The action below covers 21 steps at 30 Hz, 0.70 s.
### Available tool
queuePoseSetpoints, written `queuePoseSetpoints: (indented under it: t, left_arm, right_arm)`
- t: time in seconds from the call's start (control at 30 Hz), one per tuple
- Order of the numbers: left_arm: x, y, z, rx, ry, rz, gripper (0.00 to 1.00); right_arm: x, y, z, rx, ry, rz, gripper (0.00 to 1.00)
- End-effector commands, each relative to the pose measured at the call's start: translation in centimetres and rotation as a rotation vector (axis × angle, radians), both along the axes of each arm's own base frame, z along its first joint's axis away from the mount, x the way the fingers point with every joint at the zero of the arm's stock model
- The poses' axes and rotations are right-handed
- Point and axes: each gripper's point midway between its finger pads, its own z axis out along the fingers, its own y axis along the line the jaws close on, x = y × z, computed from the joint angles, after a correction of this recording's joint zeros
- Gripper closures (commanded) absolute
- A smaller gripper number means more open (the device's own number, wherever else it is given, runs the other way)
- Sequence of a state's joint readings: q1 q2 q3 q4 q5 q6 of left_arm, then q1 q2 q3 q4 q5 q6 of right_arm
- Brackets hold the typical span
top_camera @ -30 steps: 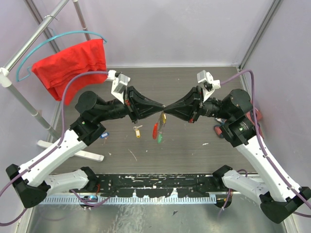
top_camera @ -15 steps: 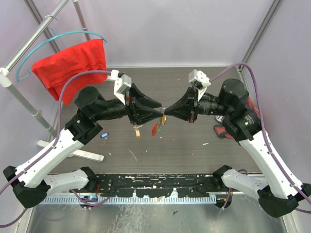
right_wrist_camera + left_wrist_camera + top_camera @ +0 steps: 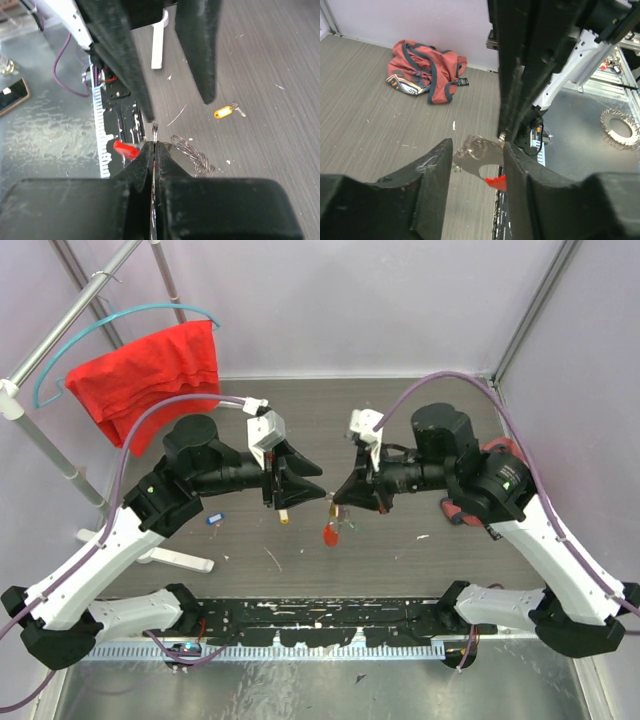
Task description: Put the keys on the keyring
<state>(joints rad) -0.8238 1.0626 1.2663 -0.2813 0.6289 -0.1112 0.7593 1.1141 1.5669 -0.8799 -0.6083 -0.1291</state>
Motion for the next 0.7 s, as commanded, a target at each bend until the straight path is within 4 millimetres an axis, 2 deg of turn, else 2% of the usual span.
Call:
queuePoseSetpoints:
  t: [0.0,0.2,0.4,0.67]
  left_arm:
    - [-0.7,0.8,0.7,0.002,-0.044,-0.011,0.52]
    - [-1.7,0.9,0.5,0.003,-0.042,-0.055,0.63]
    - [-2.0,1.0,0.0,0.009,-0.040,-0.068,0.63]
    - [-2.1,0.0,-1.0,0.027,-0.020,-0.097,0.65]
  right_arm:
    - [-0.5,0.3,0.4,-0.073,-0.072,-0.029,0.99]
    - [-0.4,0.8,0.1,-0.144,-0.102,-0.053,0.99]
    - [-0.1,0.7,0.7,-0.179,-0.125,-0.073,0.99]
    - [-0.4,1.0,1.2,-0.195,-0.132,-0.044,0.99]
